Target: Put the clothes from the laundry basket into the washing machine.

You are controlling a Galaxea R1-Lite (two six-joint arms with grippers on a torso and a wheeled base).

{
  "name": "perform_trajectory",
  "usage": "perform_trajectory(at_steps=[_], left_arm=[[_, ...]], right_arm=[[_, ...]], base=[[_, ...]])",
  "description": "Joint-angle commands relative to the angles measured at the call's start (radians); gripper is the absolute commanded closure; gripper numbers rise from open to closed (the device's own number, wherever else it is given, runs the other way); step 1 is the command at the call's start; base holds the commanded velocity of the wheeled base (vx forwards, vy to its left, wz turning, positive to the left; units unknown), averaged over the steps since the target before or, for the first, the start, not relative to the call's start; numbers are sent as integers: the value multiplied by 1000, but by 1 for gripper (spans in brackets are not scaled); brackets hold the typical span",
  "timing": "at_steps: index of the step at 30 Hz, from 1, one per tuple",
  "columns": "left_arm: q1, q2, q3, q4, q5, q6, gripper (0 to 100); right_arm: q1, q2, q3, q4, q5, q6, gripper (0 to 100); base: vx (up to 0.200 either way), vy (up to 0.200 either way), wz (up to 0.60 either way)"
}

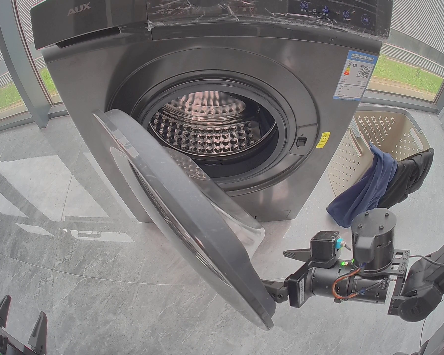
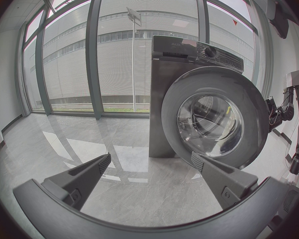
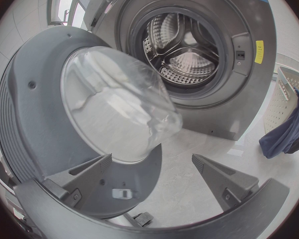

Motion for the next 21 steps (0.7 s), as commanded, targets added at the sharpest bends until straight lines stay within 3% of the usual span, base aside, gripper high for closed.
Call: perform_trajectory(at_steps=[1, 11, 12, 15, 21], left_arm=[[0, -15, 15, 0, 0, 0, 0], [0, -15, 15, 0, 0, 0, 0], [1, -15, 15, 0, 0, 0, 0], [0, -15, 15, 0, 0, 0, 0], [0, -15, 15, 0, 0, 0, 0]], right_arm=[[35, 0, 7, -3, -3, 10, 0], [-57, -25, 6, -1, -8, 7, 0], [-115, -17, -31, 0, -11, 5, 0], [-180, 20, -105, 5, -11, 5, 0], [-237, 109, -218, 14, -11, 4, 0]], base=[[0, 0, 0], [0, 0, 0], [0, 0, 0], [0, 0, 0], [0, 0, 0]])
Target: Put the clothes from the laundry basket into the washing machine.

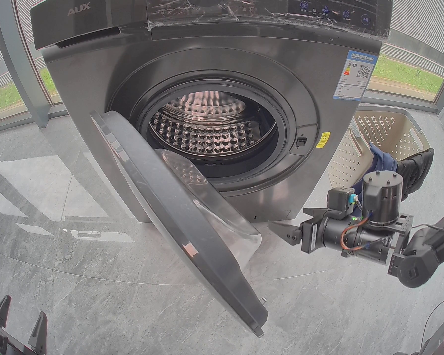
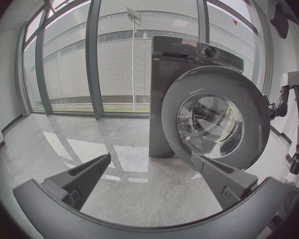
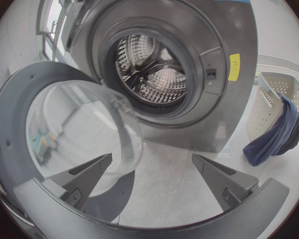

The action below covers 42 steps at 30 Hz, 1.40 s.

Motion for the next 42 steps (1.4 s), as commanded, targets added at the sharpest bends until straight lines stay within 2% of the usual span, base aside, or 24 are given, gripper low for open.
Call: perform_trajectory(at_steps=[1, 7, 15, 17, 19, 23, 28, 35, 42], left_arm=[[-1, -15, 15, 0, 1, -1, 0], [1, -15, 15, 0, 1, -1, 0], [-1, -15, 15, 0, 1, -1, 0], [-1, -15, 15, 0, 1, -1, 0], [-1, -15, 15, 0, 1, -1, 0], [-1, -15, 15, 0, 1, -1, 0], [-1, -15, 15, 0, 1, -1, 0], [-1, -15, 15, 0, -1, 1, 0], [-1, -15, 15, 0, 1, -1, 0]], right_arm=[[-58, 121, -112, 5, 0, -1, 0], [-39, 195, -159, 3, 0, -1, 0], [37, 189, -148, 3, 0, 1, 0], [37, 189, -148, 3, 0, 1, 0], [85, 187, -125, -7, -6, 1, 0], [122, 185, -116, -9, -12, 2, 0], [115, 189, -138, -9, -14, 2, 0], [79, 241, -204, -6, -15, 7, 0], [123, 268, -205, -7, -15, 8, 0]], base=[[0, 0, 0], [0, 0, 0], [0, 0, 0], [0, 0, 0], [0, 0, 0], [0, 0, 0], [0, 0, 0], [-171, 0, 0], [0, 0, 0]])
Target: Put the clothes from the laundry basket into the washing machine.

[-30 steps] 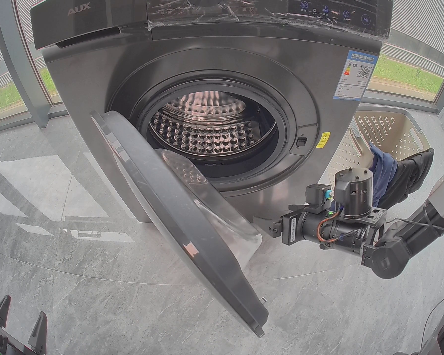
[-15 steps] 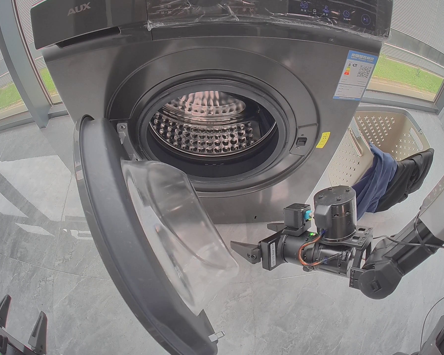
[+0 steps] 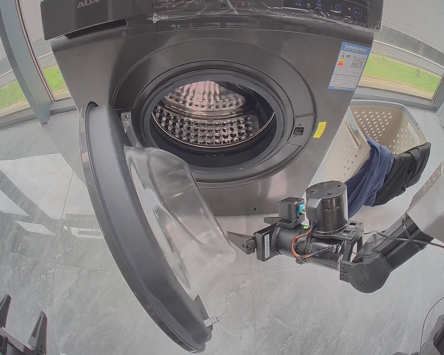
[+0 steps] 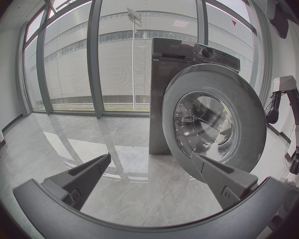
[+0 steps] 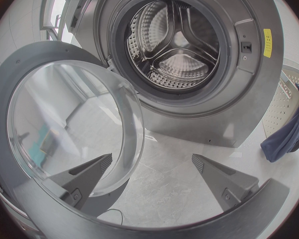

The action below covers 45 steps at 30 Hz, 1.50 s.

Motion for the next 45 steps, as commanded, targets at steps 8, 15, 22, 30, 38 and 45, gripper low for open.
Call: perform_trajectory(at_steps=[8, 15, 22, 30, 38, 45], left_arm=[[0, -15, 15, 0, 1, -1, 0], [0, -15, 15, 0, 1, -1, 0], [0, -15, 15, 0, 1, 0, 0], [0, -15, 15, 0, 1, -1, 0], [0, -15, 15, 0, 1, -1, 0], [0, -15, 15, 0, 1, -1, 0]], right_arm=[[98, 26, -11, -30, 3, 12, 0], [60, 55, -71, -33, 1, 15, 0], [66, 136, -138, -33, 1, 15, 0], [80, 191, -231, -27, -1, 14, 0], [147, 260, -330, -21, -39, 18, 0], [186, 276, -396, -30, -56, 58, 0]], base=[[0, 0, 0], [0, 0, 0], [0, 0, 0], [-150, 0, 0], [0, 0, 0], [0, 0, 0]])
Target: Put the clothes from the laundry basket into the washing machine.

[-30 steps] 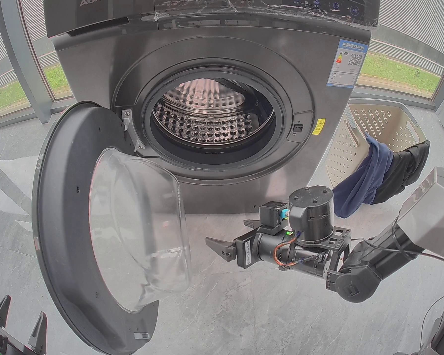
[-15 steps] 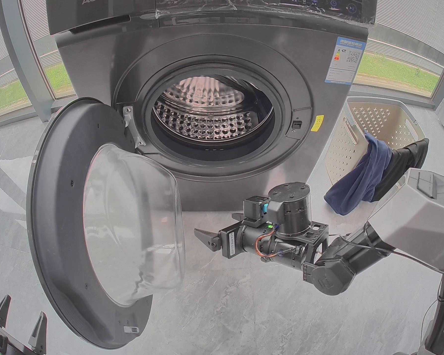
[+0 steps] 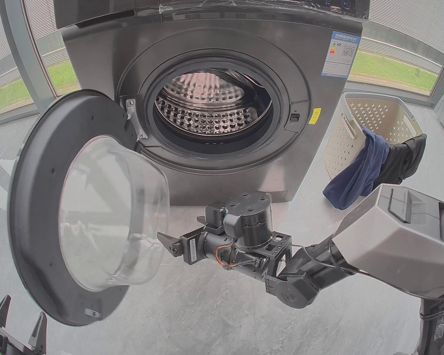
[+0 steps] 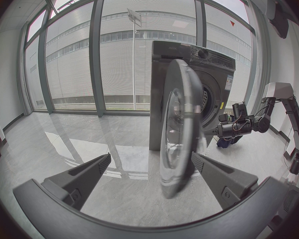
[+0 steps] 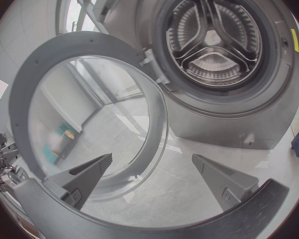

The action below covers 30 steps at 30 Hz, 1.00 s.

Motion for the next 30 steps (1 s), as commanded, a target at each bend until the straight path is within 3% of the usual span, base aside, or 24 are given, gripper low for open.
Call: perform_trajectory(at_steps=[1, 9, 24, 27, 30], left_arm=[[0, -15, 15, 0, -1, -1, 0], [0, -15, 15, 0, 1, -1, 0], [0, -15, 15, 0, -1, -1, 0], [0, -15, 15, 0, -1, -1, 0], [0, -15, 16, 0, -1, -1, 0]], right_arm=[[1, 15, -38, 2, -9, 4, 0], [-4, 27, -73, 7, -8, 4, 0], [47, 139, -262, 13, -14, 6, 0], [42, 125, -236, 15, -39, 6, 0], [5, -2, -122, 15, -58, -4, 0]], base=[[0, 0, 0], [0, 0, 0], [0, 0, 0], [0, 0, 0], [0, 0, 0]])
